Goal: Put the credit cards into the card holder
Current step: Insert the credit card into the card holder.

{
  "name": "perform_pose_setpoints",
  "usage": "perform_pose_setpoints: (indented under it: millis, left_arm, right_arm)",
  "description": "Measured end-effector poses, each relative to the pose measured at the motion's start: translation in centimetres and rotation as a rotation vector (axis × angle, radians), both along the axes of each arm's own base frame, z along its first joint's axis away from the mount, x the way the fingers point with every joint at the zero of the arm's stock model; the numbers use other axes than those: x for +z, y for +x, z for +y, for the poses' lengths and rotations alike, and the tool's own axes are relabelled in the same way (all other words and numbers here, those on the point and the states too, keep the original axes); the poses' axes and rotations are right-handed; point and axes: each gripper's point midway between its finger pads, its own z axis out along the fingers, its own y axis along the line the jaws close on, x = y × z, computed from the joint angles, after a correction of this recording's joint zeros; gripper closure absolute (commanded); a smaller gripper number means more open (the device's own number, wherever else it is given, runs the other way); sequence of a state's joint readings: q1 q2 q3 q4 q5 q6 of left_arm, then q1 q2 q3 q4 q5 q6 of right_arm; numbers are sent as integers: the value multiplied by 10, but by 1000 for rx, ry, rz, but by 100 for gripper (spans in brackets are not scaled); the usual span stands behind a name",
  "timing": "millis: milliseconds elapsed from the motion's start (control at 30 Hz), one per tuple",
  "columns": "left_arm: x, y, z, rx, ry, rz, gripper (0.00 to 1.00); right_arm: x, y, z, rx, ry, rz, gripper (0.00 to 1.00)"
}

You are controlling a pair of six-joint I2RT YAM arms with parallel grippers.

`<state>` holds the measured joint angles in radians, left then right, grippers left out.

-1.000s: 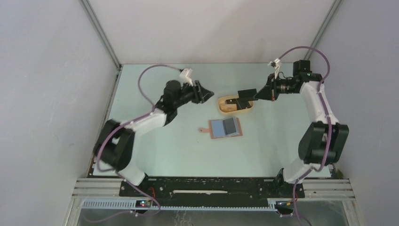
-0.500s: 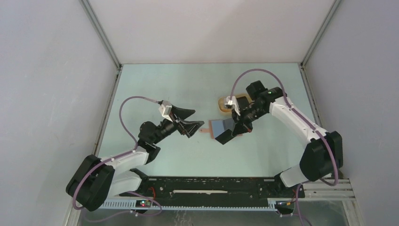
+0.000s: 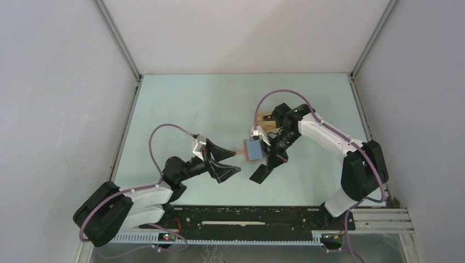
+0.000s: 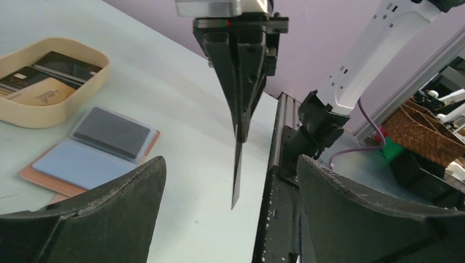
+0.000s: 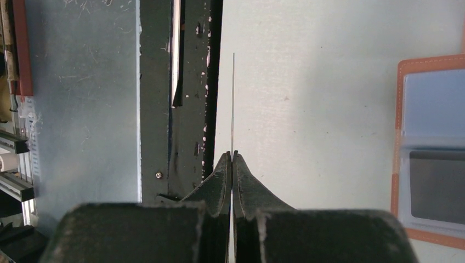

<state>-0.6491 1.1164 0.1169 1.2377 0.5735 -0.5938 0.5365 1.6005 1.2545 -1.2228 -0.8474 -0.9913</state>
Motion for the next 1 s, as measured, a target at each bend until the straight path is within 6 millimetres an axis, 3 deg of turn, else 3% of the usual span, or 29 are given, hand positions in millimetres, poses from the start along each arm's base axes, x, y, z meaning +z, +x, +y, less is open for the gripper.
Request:
perform_pose_setpoints:
  millis: [400,733,1000]
  left_arm:
    - [-28,-22,-16,-31,129,-7,8]
    - [-30,-23,-30,-64,163,-4,18]
    - [-36,-22,-57,-120,220,34,31]
  right_arm:
    - [6,-1,-3,-1,12,13,100]
    - [6,-1,-4,0,11,36,100]
    - [6,-2,-5,-3,10,51,100]
